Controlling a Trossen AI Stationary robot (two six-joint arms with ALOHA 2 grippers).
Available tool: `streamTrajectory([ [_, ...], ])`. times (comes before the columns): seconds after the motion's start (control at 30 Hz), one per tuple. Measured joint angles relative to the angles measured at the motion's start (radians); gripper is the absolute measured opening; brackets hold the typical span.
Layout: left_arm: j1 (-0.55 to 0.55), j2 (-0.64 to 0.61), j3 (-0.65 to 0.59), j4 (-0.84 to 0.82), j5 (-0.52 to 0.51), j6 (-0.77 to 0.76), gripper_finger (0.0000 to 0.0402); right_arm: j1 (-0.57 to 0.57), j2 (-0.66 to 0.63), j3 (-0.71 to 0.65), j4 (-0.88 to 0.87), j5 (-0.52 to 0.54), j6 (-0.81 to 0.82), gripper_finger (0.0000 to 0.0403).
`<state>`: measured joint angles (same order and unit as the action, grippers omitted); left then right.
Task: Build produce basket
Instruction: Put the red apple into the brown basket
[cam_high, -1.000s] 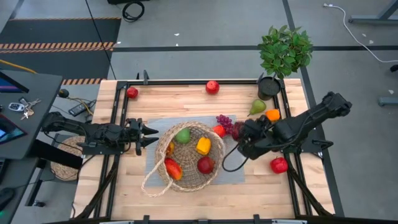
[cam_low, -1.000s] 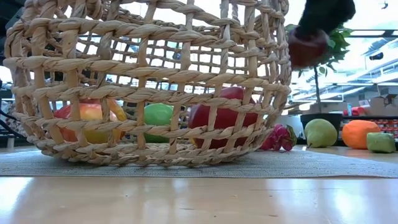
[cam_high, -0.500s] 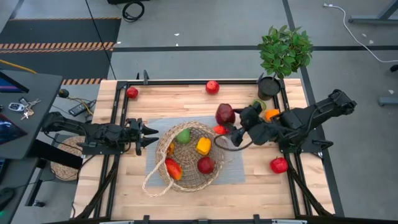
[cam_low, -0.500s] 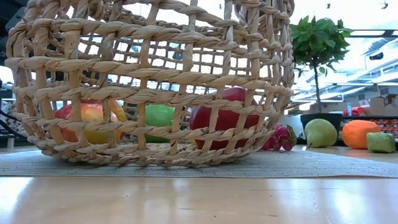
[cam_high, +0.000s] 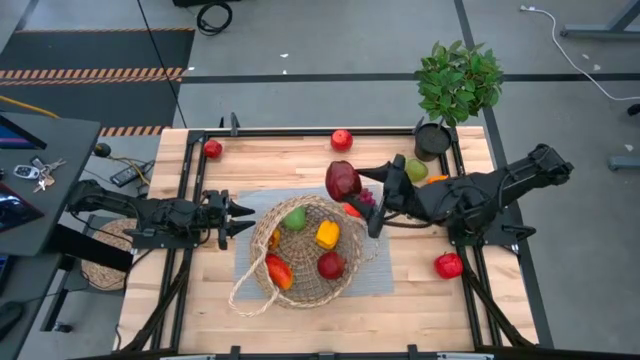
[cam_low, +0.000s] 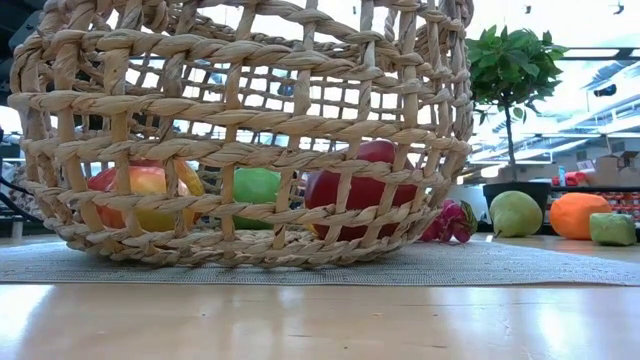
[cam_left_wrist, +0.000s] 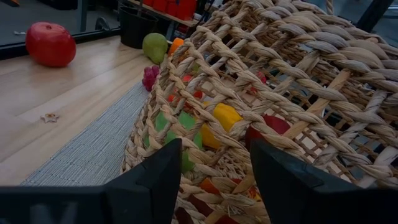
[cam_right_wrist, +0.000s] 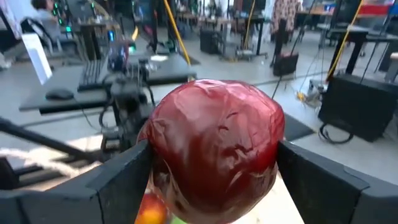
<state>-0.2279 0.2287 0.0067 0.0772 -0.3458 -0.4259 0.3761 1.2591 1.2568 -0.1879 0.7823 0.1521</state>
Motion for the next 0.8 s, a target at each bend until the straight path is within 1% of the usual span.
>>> streamTrajectory([
  [0.1, 0.000, 0.000, 0.000, 0.000, 0.000, 0.000, 0.0193, 0.008, 0.018, 0.002, 0.066, 0.000, -0.041, 0.0345],
  [0.27, 0.000, 0.000, 0.000, 0.000, 0.000, 0.000, 0.0196, 0.024, 0.105, 0.002, 0.178, -0.026, -0.149, 0.0345],
  [0.33, 0.000, 0.000, 0.000, -0.001, 0.000, 0.000, 0.0197, 0.024, 0.147, 0.037, 0.170, -0.028, -0.179, 0.0345],
  [0.47, 0.000, 0.000, 0.000, -0.001, 0.000, 0.000, 0.0193, 0.017, 0.221, 0.151, 0.041, -0.029, -0.173, 0.0345],
  [0.53, 0.000, 0.000, 0.000, -0.002, 0.000, 0.000, 0.0193, 0.011, 0.263, 0.213, -0.041, -0.033, -0.144, 0.0345],
  [0.67, 0.000, 0.000, 0.000, -0.001, 0.000, 0.000, 0.0196, -0.011, 0.340, 0.303, -0.158, -0.097, -0.051, 0.0345],
  [0.7, 0.000, 0.000, 0.000, -0.001, 0.000, 0.000, 0.0197, -0.017, 0.362, 0.308, -0.171, -0.108, -0.022, 0.0345],
  [0.8, 0.000, 0.000, 0.000, -0.001, 0.000, 0.000, 0.0198, -0.028, 0.435, 0.303, -0.230, -0.207, 0.031, 0.0345],
])
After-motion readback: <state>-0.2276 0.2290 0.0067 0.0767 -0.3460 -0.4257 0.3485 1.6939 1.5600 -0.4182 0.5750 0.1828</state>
